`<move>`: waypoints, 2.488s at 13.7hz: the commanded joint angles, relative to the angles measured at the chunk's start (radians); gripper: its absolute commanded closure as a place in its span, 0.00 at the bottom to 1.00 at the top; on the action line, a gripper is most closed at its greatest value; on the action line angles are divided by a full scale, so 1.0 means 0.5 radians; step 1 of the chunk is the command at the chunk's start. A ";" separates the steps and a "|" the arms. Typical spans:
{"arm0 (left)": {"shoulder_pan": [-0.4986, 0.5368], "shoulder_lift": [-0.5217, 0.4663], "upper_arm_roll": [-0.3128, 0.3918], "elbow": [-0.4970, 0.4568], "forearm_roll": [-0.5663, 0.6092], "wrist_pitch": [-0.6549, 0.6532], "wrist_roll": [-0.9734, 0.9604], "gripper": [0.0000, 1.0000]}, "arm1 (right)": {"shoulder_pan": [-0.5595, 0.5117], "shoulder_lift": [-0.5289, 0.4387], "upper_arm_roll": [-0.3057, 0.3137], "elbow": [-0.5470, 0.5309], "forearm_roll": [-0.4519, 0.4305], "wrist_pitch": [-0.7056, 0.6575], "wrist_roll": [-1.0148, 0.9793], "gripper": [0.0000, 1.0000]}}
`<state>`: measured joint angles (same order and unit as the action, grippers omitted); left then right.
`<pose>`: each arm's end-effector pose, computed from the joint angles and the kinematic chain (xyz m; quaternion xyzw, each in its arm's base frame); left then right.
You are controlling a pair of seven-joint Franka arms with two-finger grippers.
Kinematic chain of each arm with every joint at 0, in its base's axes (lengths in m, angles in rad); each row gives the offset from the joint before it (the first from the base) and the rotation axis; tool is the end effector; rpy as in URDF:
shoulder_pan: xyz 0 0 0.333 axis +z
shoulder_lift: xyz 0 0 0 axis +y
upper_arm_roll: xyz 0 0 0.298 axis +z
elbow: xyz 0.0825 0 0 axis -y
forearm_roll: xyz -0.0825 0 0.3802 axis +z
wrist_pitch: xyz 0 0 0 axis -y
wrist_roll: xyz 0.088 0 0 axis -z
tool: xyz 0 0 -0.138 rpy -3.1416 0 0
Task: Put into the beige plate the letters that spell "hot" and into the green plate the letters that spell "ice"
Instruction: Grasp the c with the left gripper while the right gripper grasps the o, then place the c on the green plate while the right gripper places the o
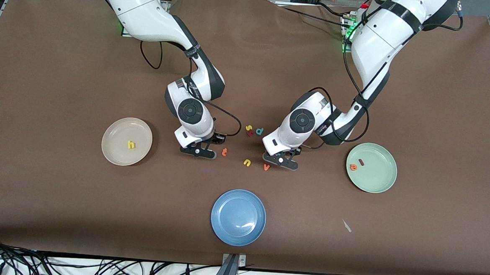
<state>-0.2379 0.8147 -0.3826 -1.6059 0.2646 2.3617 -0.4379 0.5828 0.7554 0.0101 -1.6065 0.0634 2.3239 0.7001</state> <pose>0.5674 -0.3687 0.1345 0.9905 -0.1298 -0.0183 0.0412 0.5571 0.3778 0.1399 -0.9965 0.0769 0.0310 0.0094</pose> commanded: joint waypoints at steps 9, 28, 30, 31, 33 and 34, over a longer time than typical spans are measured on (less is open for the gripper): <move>0.111 -0.153 0.004 0.064 0.069 -0.249 -0.005 0.97 | -0.006 0.063 0.001 0.099 0.057 -0.024 -0.044 0.80; 0.988 -0.154 0.026 0.043 0.180 -0.947 0.701 0.71 | -0.218 -0.612 -0.612 -0.756 0.188 0.067 -1.454 0.84; 0.988 -0.163 0.020 0.043 0.155 -0.956 0.707 0.00 | -0.233 -0.627 -0.634 -0.906 0.378 0.257 -1.663 0.82; 0.976 -0.169 0.008 0.043 0.115 -0.971 0.704 0.00 | -0.239 -0.630 -0.634 -0.950 0.477 0.316 -1.707 0.79; 0.967 -0.242 -0.017 0.073 0.100 -0.999 0.701 0.00 | -0.239 -0.633 -0.634 -0.947 0.517 0.304 -1.695 0.11; 0.973 -0.288 -0.054 0.076 0.100 -1.020 0.698 0.00 | -0.236 -0.636 -0.634 -0.920 0.517 0.249 -1.701 0.00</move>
<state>0.2509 0.7270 -0.3907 -1.5749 0.3253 1.8852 -0.0971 0.4626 0.4849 -0.3102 -2.0434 0.2946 2.4633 -0.1263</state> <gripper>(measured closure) 0.344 0.683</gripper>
